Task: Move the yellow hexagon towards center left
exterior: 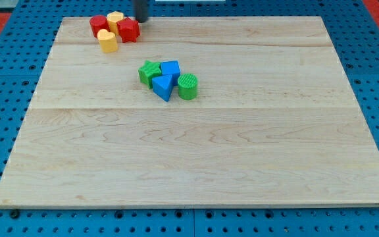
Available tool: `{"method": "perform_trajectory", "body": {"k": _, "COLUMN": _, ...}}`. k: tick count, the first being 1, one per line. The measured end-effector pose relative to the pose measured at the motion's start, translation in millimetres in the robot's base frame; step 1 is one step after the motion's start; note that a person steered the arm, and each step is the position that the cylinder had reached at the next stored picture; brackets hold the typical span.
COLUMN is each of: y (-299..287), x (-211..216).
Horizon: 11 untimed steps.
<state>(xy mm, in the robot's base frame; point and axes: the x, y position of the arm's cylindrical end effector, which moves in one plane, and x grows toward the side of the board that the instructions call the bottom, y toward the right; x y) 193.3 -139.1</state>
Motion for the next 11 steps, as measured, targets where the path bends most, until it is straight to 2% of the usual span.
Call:
{"method": "perform_trajectory", "body": {"k": 2, "y": -14.5, "x": 12.9}}
{"method": "perform_trajectory", "body": {"k": 3, "y": -6.5, "x": -0.6}}
{"method": "perform_trajectory", "body": {"k": 4, "y": -57.1, "x": -0.7}}
{"method": "perform_trajectory", "body": {"k": 5, "y": -80.8, "x": 8.3}}
{"method": "perform_trajectory", "body": {"k": 6, "y": -60.4, "x": 22.6}}
{"method": "perform_trajectory", "body": {"k": 9, "y": -17.3, "x": 149.8}}
{"method": "perform_trajectory", "body": {"k": 10, "y": -41.5, "x": 148.9}}
{"method": "perform_trajectory", "body": {"k": 11, "y": -93.2, "x": 114.0}}
